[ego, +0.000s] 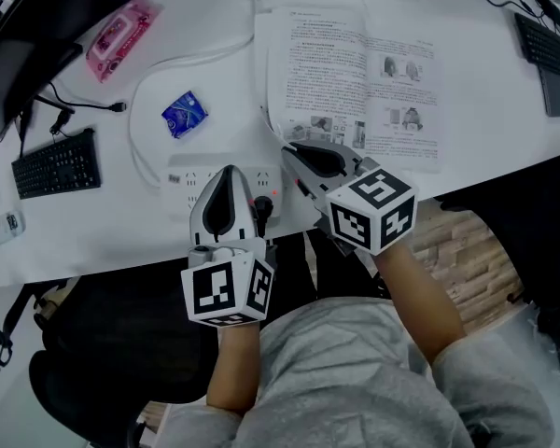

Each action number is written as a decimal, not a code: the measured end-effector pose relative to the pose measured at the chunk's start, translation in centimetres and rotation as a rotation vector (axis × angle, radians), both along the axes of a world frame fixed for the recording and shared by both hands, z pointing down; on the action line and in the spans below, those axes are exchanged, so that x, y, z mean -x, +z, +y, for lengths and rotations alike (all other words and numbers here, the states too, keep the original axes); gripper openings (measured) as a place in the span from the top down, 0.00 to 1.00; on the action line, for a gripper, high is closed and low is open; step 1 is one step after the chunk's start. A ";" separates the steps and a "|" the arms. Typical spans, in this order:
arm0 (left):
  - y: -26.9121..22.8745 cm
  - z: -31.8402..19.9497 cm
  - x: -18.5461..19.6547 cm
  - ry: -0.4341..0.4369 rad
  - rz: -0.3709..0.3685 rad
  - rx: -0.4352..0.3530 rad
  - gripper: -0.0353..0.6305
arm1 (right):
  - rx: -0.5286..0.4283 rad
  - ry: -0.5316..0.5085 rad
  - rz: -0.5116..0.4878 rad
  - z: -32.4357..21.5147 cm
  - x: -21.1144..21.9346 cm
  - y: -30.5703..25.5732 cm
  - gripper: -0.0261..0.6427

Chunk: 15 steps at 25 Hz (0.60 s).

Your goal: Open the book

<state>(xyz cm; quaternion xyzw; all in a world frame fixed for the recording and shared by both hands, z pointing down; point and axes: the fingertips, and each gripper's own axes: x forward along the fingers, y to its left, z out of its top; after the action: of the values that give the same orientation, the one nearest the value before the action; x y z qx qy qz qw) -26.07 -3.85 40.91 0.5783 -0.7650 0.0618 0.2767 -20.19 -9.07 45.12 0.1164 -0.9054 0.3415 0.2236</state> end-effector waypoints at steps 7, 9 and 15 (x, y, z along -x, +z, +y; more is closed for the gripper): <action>0.2 -0.2 -0.4 0.019 0.006 0.004 0.93 | 0.223 -0.014 0.007 0.4 1.3 2.4 0.84; 0.2 -0.3 -0.7 0.026 0.008 0.005 0.93 | 0.279 -0.033 -0.003 0.5 1.5 2.4 0.80; -0.2 -0.4 -1.0 0.035 0.001 0.007 0.93 | 0.394 -0.064 -0.030 1.9 1.1 2.2 0.73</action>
<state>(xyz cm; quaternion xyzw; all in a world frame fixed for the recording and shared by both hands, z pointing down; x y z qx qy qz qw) -25.11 -4.24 40.68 0.5907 -0.7543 0.0691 0.2780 -21.25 -7.20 47.29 0.0364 -0.8275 0.5066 0.2395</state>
